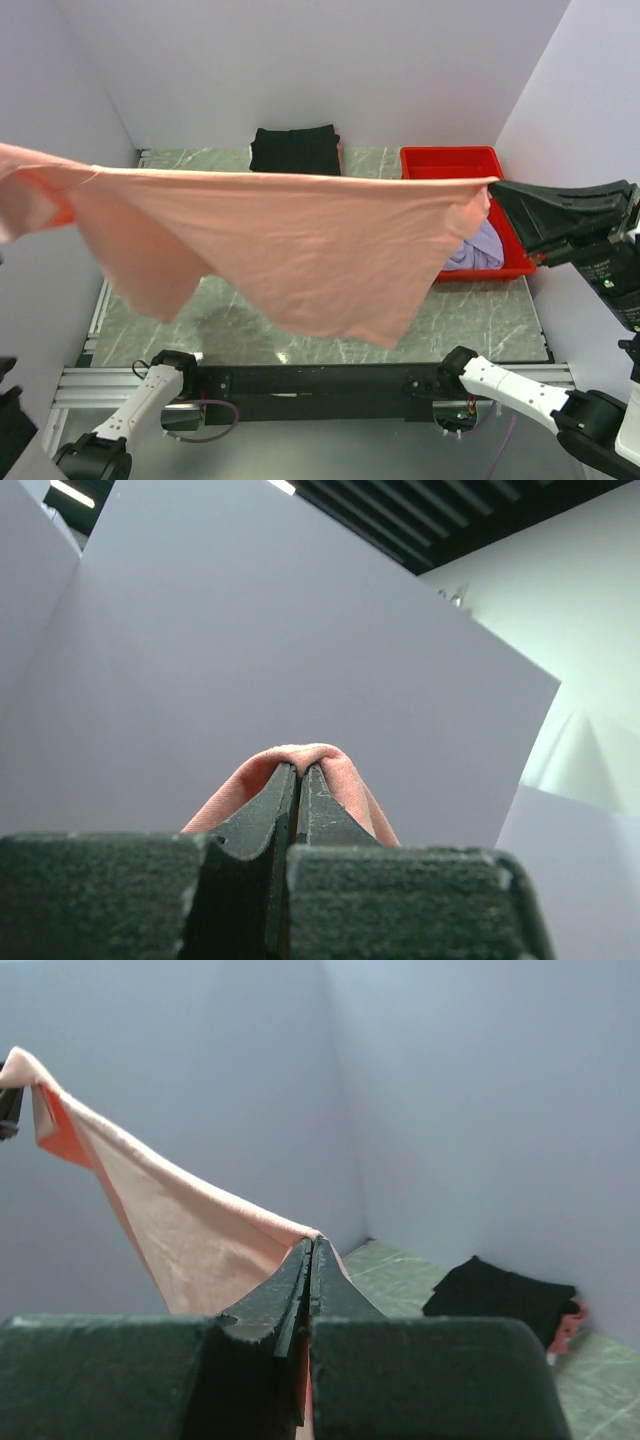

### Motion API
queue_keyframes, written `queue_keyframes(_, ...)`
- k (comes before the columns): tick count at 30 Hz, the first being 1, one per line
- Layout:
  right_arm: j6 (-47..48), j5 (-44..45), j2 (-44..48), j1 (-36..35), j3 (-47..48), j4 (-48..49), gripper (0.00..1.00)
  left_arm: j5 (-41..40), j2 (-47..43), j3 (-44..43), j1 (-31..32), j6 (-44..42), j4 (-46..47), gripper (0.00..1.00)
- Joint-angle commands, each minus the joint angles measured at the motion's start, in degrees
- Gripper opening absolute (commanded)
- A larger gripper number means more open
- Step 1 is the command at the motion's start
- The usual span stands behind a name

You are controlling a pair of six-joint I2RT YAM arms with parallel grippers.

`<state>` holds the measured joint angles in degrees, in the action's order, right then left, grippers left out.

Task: Fold and stack the t-shirts
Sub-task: Flatten the tshirt out

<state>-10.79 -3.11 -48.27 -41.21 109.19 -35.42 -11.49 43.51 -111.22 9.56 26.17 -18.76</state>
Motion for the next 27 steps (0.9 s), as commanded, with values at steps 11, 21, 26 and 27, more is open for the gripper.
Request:
queue_keyframes(11,-3.45,6.84,0.2,0.17,-3.53,-3.25,0.0,-1.08,1.58,4.42,-0.42,-2.27,3.63,0.01)
queue_keyframes(21,-6.34,13.44,-15.35,20.15,-22.59,3.93,0.0,-15.14,18.61,31.57,-0.42,-2.35,11.82,0.01)
queue_keyframes(26,-6.53,-0.47,-31.5,26.17,-32.37,15.9,0.0,-10.68,38.12,38.62,-0.77,-1.39,14.02,0.36)
queue_keyframes(27,-6.79,-1.62,-34.75,27.05,-31.33,16.17,0.0,-9.18,40.84,38.36,-0.77,-1.3,14.02,0.45)
